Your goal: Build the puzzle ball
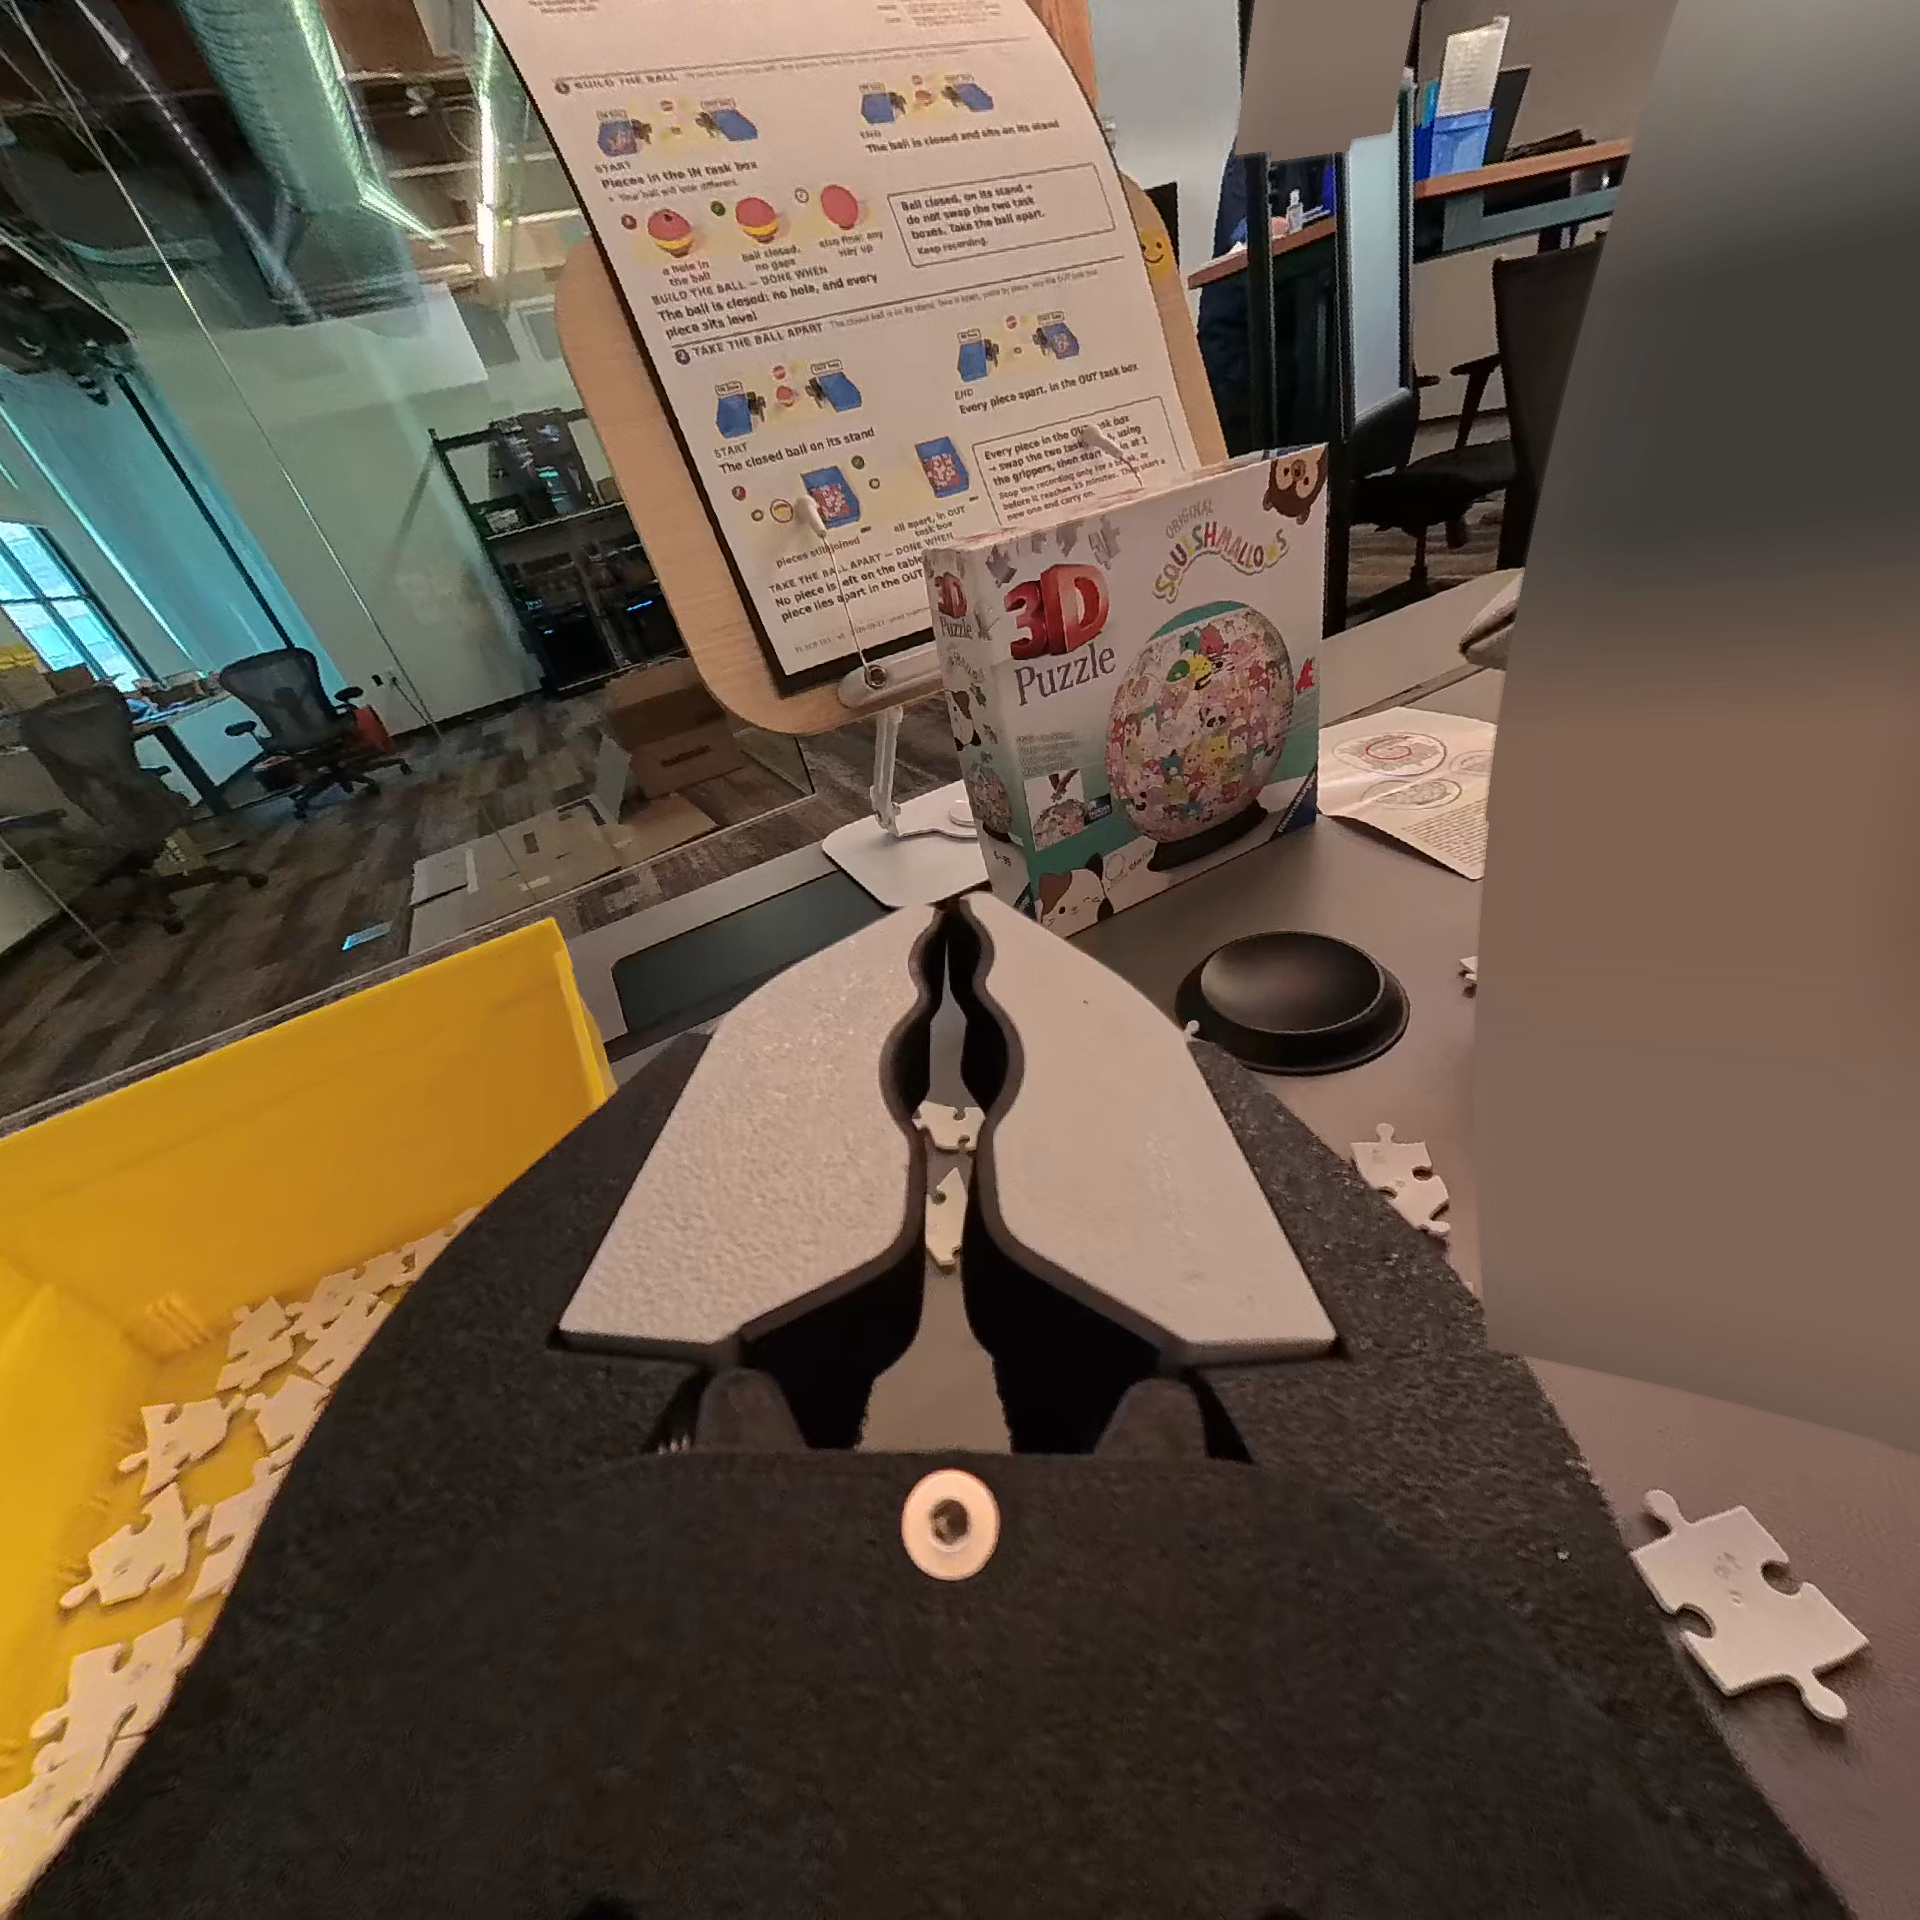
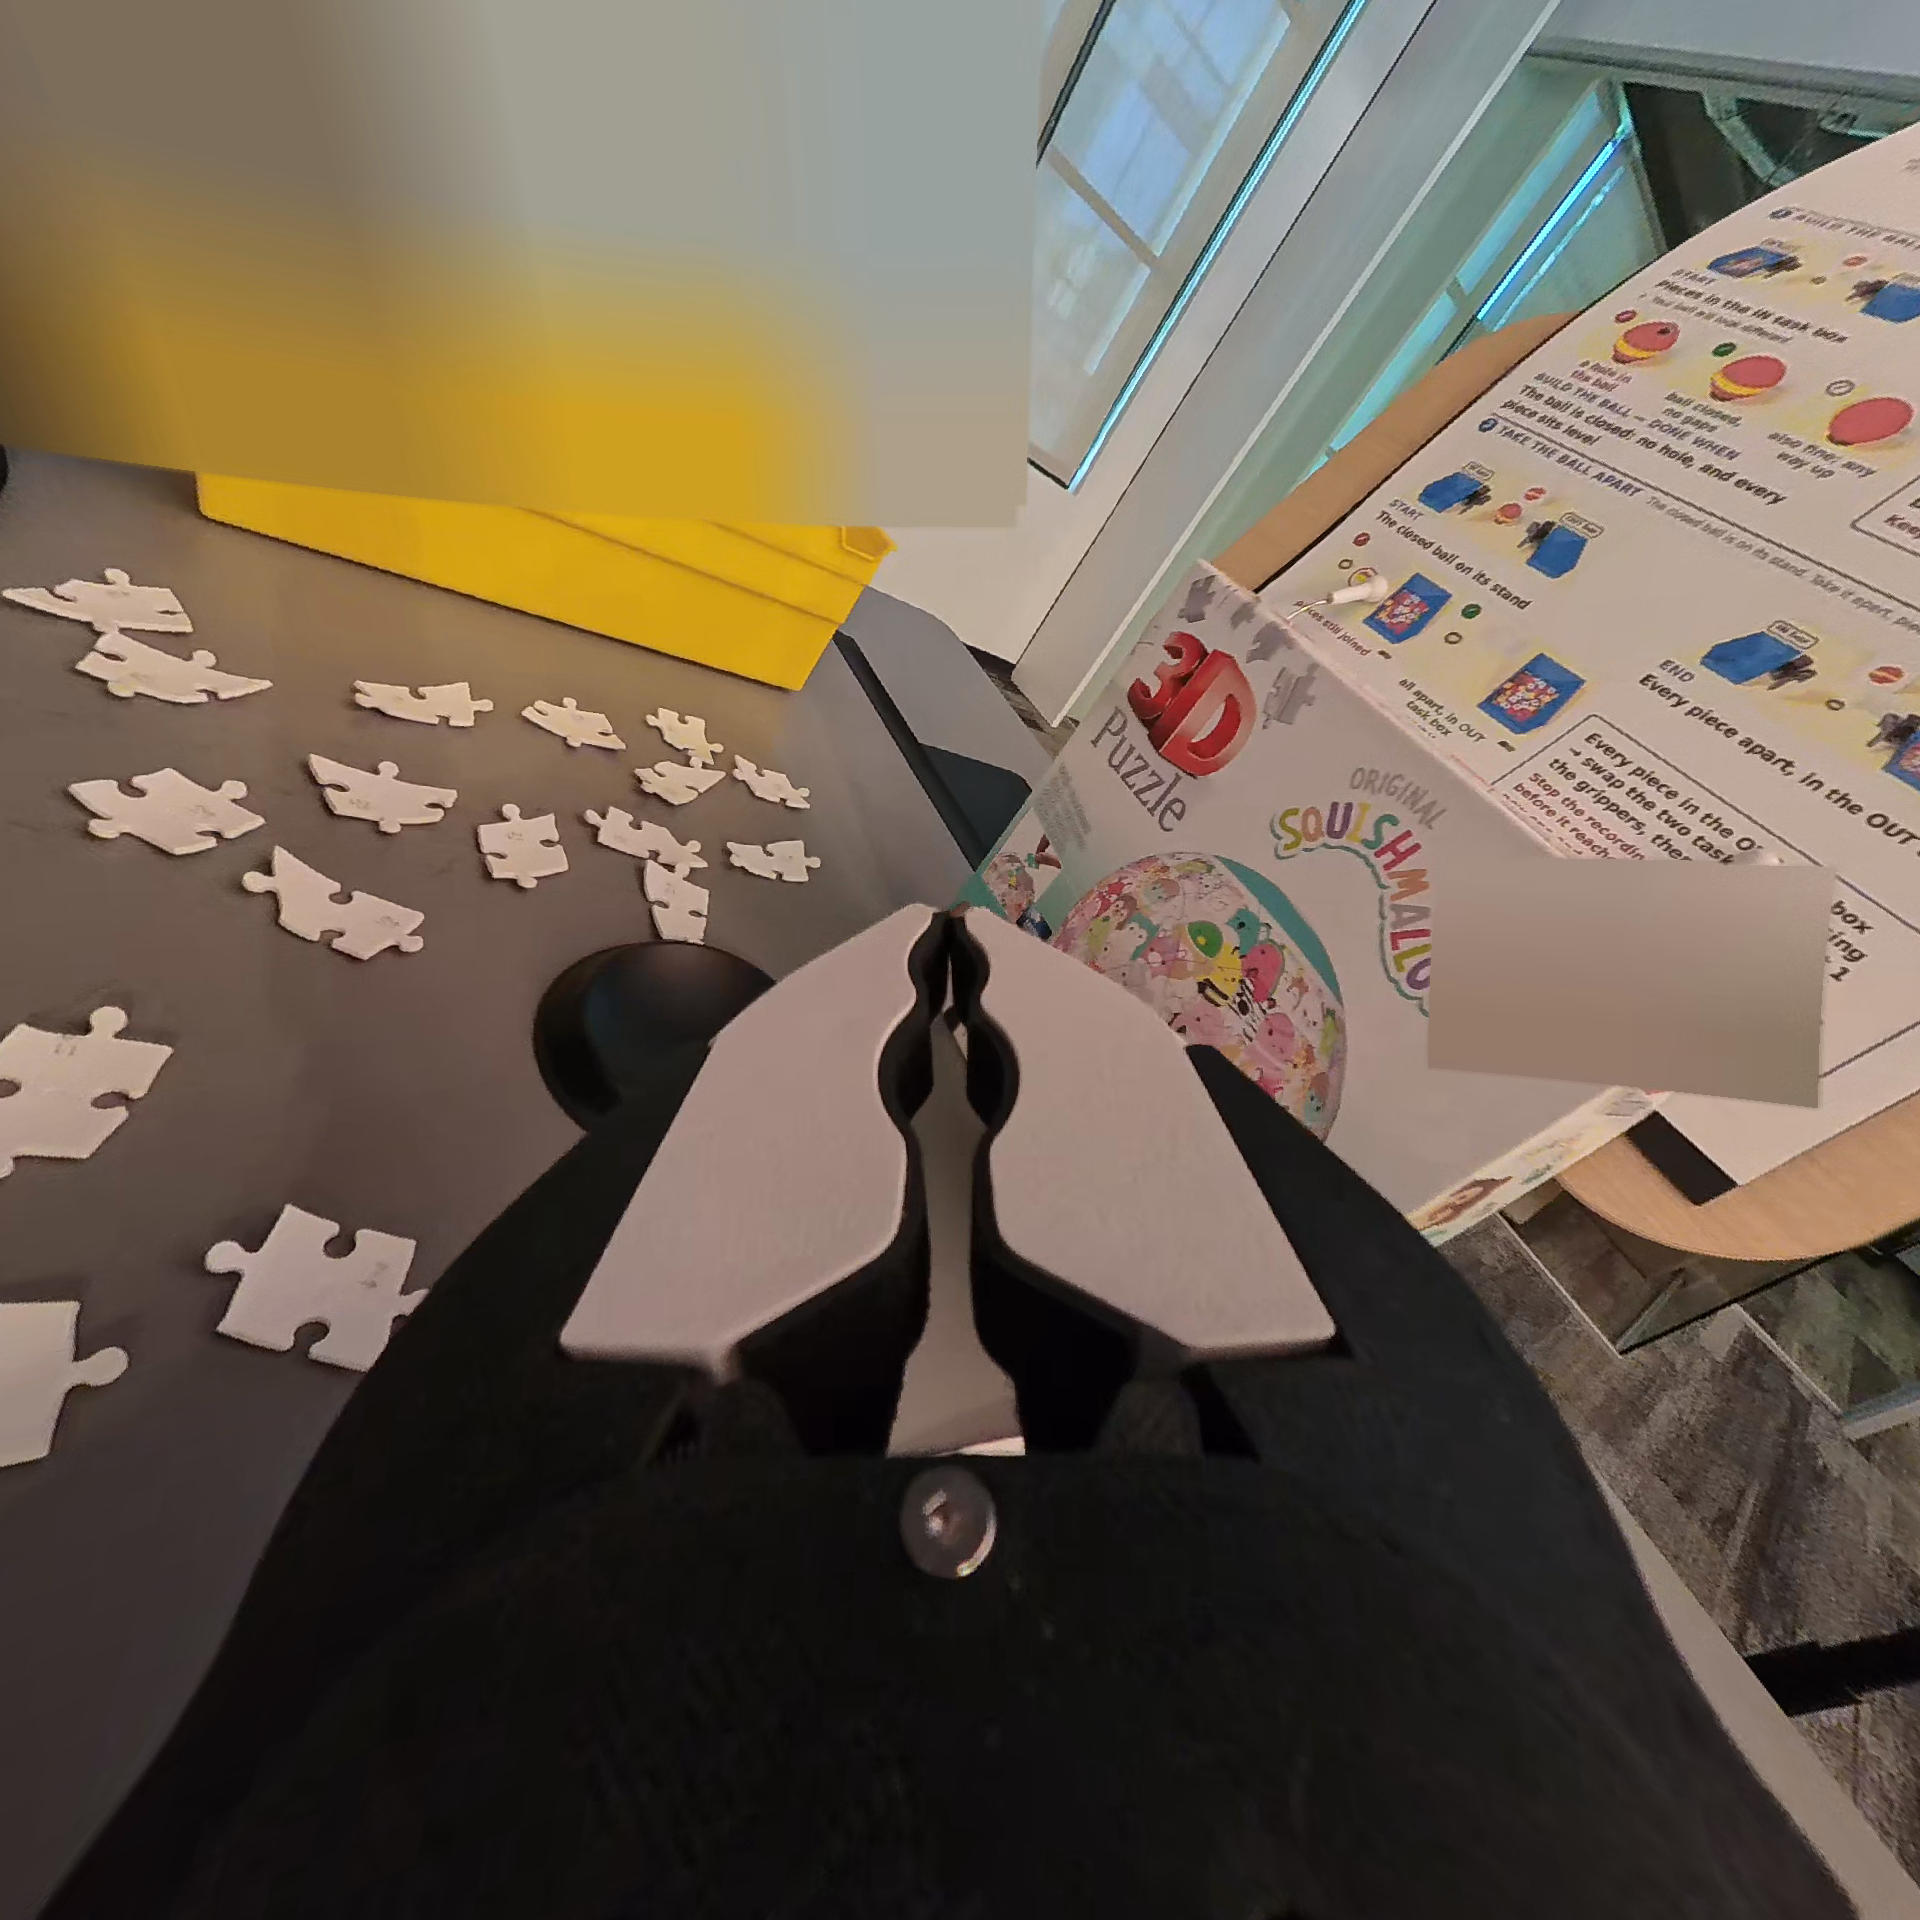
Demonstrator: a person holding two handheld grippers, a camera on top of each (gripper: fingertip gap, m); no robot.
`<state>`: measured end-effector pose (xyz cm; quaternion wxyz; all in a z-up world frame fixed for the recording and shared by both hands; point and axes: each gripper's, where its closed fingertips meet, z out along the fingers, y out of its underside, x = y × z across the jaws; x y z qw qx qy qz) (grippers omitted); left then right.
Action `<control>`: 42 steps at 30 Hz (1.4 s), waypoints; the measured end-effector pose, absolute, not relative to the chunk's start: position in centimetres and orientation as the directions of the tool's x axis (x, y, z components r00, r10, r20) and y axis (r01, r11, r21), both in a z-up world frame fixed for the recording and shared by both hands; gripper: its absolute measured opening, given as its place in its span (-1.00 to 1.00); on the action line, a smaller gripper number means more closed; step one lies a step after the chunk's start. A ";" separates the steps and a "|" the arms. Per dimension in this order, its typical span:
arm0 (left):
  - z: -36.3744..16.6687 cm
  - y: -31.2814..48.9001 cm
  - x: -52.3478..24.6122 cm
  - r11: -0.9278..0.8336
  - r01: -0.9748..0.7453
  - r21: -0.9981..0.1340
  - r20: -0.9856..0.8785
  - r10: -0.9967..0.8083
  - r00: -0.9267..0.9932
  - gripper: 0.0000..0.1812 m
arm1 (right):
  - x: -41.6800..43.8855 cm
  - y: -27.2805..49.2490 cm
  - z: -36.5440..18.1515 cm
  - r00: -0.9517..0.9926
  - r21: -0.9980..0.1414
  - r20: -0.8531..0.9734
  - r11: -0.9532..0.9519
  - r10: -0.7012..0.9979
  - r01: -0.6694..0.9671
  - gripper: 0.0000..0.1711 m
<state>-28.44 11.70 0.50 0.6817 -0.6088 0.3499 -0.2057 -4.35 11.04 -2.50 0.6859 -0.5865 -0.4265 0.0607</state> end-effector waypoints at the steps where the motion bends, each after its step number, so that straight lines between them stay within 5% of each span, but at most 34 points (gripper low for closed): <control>1: 0.5 11.7 -28.4 0.174 -0.145 -0.974 -0.226 -0.707 0.670 -1.00 | -4.4 11.1 -2.6 0.626 -0.853 0.518 0.306 0.582 0.422 -0.99; 29: 1.2 11.3 -28.9 0.193 -0.091 -0.977 -0.200 -0.672 0.713 -1.00 | -6.3 9.9 -4.0 0.560 -0.802 0.590 0.341 0.582 0.490 -0.99; 36: 0.8 11.7 -29.3 0.149 -0.076 -0.986 -0.156 -0.661 0.734 -1.00 | -6.3 8.4 -1.6 0.668 -0.966 0.259 0.174 0.698 0.193 -0.99; 42: 1.1 11.4 -29.3 0.104 -0.005 -0.995 -0.076 -0.689 0.720 -1.00 | -3.3 4.5 -4.6 0.695 -0.978 0.134 -0.020 0.706 0.209 -0.99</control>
